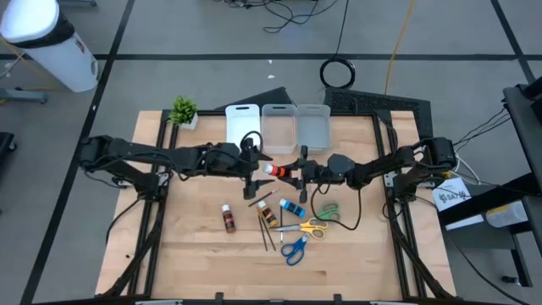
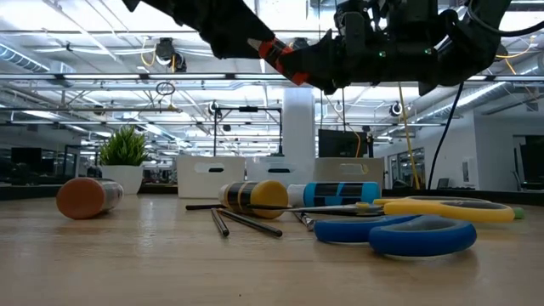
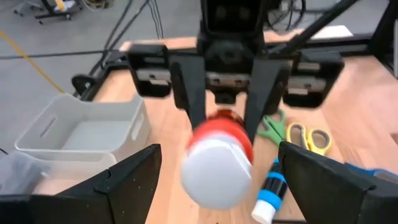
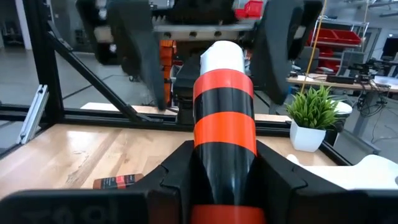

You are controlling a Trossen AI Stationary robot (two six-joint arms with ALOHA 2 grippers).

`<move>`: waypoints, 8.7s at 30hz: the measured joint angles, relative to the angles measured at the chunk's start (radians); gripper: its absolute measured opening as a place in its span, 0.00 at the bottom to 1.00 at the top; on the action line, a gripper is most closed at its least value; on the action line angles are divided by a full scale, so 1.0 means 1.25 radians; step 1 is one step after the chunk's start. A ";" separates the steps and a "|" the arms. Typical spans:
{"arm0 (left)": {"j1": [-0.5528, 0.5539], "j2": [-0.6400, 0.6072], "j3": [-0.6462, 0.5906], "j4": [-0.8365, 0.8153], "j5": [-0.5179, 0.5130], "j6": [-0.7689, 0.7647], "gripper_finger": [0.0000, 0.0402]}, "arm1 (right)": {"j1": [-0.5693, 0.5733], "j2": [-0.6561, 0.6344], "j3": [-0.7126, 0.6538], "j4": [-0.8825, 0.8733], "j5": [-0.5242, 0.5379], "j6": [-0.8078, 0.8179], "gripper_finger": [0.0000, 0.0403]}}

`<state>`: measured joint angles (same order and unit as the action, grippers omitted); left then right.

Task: Pick & Place Paint Supplies
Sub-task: Put the orange paint bottle into the white bin, then put the blue paint bottle into the white bin

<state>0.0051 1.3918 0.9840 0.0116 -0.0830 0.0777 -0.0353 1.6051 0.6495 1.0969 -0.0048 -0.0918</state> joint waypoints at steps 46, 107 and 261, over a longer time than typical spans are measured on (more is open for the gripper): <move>0.034 -0.103 0.197 -0.399 -0.343 -0.058 0.31 | 0.003 -0.002 0.002 -0.185 0.088 0.020 0.51; 0.565 0.338 0.292 -0.553 -0.158 -0.103 0.52 | 0.003 -0.001 0.000 -0.226 0.044 0.043 0.49; 0.527 0.288 0.380 -0.544 -0.045 -0.022 0.30 | 0.202 0.065 0.107 -0.410 0.274 0.215 0.51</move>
<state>0.6642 1.7512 1.4588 -0.6683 -0.1394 0.0498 0.2169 1.6863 0.7826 0.5848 0.3374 0.1772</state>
